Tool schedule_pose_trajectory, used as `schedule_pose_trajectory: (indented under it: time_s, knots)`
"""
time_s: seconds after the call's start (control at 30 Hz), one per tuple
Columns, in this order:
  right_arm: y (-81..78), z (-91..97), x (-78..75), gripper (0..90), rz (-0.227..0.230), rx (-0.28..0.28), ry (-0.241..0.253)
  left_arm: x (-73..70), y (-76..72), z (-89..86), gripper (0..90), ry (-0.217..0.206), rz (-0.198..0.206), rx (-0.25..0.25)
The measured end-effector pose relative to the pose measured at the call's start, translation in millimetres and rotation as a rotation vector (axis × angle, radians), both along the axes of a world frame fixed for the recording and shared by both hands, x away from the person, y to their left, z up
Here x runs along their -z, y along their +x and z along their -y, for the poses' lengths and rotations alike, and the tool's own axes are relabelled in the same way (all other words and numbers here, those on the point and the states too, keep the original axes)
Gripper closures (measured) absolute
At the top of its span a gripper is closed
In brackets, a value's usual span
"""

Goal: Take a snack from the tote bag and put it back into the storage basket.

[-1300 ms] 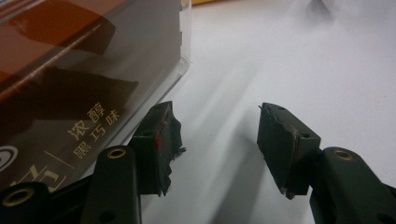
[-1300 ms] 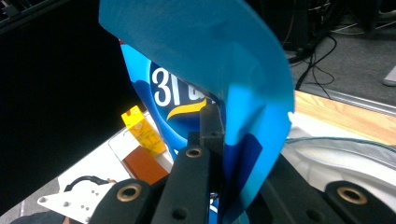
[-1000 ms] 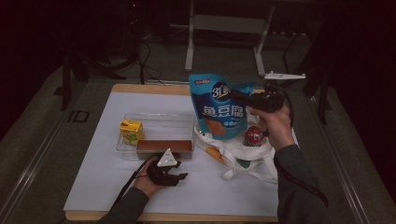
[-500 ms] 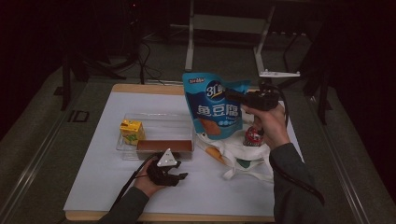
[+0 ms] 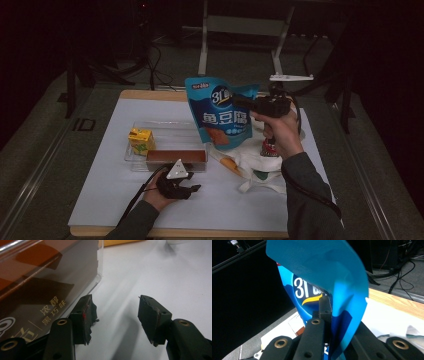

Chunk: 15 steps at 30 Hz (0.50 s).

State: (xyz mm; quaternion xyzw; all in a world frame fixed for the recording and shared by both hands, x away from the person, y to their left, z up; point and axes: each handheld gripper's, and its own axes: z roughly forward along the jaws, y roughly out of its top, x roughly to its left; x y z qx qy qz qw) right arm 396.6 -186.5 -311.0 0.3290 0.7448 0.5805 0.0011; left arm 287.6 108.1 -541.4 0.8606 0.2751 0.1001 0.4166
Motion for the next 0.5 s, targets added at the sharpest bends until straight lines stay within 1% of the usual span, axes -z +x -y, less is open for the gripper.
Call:
schedule_pose_trajectory:
  time_s: [0.23, 0.5]
  knots:
    - [0.0, -11.2, -0.9, 89.9, 0.001, -0.017, 0.004, -0.4, -1.7, -0.8, 45.9, -0.010, 0.017, -0.001]
    - [1.4, -30.5, -1.3, 89.8, -0.006, -0.046, 0.002, -0.8, -2.2, -1.3, 46.0, -0.010, 0.021, -0.002]
